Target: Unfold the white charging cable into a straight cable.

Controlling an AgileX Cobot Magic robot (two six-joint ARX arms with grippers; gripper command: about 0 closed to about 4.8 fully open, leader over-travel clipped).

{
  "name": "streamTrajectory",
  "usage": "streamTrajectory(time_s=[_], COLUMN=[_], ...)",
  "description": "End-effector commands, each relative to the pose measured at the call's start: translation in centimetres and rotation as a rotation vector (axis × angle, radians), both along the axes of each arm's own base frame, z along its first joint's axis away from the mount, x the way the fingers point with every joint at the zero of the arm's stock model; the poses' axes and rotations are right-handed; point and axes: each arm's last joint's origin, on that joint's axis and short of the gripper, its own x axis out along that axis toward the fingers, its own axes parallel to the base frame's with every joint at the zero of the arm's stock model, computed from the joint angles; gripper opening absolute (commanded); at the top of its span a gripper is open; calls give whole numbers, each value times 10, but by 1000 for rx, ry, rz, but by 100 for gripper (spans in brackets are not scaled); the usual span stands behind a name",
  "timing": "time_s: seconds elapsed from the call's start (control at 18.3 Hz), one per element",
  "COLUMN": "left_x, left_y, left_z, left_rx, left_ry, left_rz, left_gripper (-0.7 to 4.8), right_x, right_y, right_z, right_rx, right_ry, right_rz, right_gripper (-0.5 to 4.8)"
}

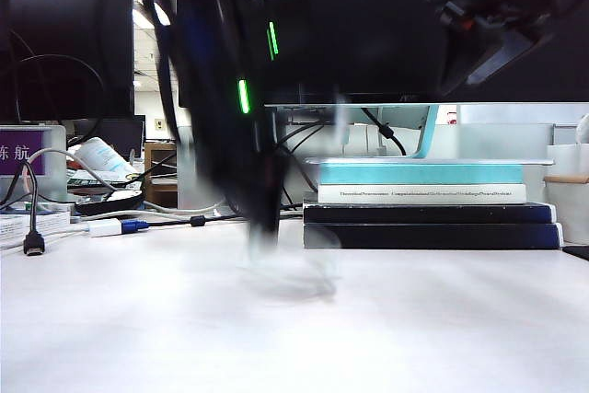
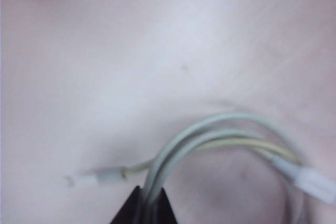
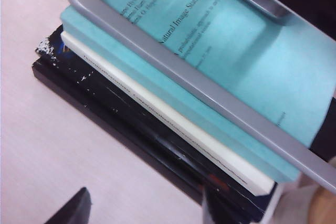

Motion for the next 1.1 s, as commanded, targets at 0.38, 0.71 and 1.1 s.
streamTrajectory(time_s=[0.38, 0.71, 1.1], left_x=[-39, -60, -66], left_y=[35, 50, 42], left_z=[113, 151, 166], left_rx=[-170, -336, -444], left_ry=[-268, -347, -446], left_rz=[-195, -304, -330], left_gripper=[-4, -4, -4], right_x=[-45, -75, -95], right_y=[1, -4, -1], right_z=[24, 40, 44], right_rx=[337, 447, 718], right_ry=[166, 210, 387], right_rz=[353, 486, 782], right_gripper=[274, 274, 137])
